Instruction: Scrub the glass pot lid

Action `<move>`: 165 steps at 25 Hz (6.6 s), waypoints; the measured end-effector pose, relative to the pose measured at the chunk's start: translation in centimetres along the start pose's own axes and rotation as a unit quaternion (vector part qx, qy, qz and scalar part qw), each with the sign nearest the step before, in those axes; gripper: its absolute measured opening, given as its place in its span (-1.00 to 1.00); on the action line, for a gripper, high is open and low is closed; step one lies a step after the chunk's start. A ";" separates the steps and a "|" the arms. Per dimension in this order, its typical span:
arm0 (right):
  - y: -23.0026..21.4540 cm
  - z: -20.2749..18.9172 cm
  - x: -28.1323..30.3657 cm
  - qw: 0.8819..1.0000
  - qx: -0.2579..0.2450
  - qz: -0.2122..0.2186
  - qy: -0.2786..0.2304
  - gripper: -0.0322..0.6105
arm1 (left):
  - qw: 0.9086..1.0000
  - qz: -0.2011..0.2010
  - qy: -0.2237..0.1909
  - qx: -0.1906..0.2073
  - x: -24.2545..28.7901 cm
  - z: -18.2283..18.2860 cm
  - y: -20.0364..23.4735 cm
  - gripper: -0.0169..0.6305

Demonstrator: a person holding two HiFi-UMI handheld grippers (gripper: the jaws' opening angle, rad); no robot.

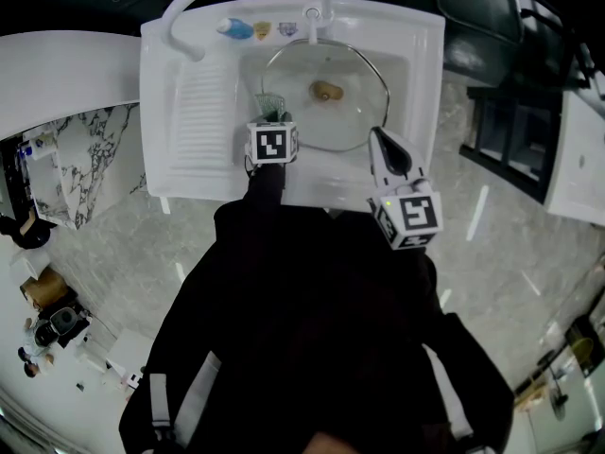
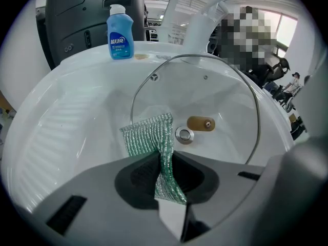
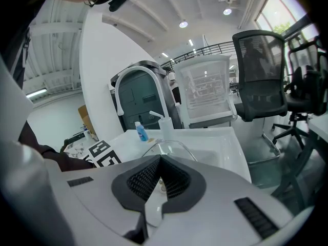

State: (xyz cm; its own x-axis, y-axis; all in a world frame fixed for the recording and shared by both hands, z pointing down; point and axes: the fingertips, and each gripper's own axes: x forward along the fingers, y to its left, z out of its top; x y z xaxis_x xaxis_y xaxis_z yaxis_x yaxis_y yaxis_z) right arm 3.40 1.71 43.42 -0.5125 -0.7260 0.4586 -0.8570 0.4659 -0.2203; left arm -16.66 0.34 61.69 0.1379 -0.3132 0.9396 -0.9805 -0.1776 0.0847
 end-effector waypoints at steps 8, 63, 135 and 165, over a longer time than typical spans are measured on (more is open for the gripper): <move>-0.3 0.2 -0.1 1.000 0.000 -0.004 -0.001 -0.89 | 0.999 -0.039 0.004 -0.004 0.7 0.1 -2.1 -0.75; -2.2 -0.6 -2.0 0.999 0.021 -0.035 -0.009 -0.89 | 0.993 -0.112 0.016 0.022 1.2 1.0 -8.8 -0.75; -5.1 -1.7 -4.3 0.994 0.060 -0.095 -0.015 -0.89 | 0.975 -0.183 0.048 0.113 2.1 1.3 -17.7 -0.75; -6.8 -2.9 -6.7 0.988 0.083 -0.129 -0.023 -0.89 | 0.962 -0.217 0.055 0.159 2.2 1.4 -22.2 -0.75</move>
State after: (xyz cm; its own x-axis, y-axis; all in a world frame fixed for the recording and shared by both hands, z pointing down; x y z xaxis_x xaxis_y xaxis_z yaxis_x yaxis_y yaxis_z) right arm 12.84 4.89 44.33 -0.2745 -0.8332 0.4800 -0.9545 0.1755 -0.2411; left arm 5.64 2.30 61.44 0.4924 -0.0480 0.8690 -0.7388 -0.5508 0.3882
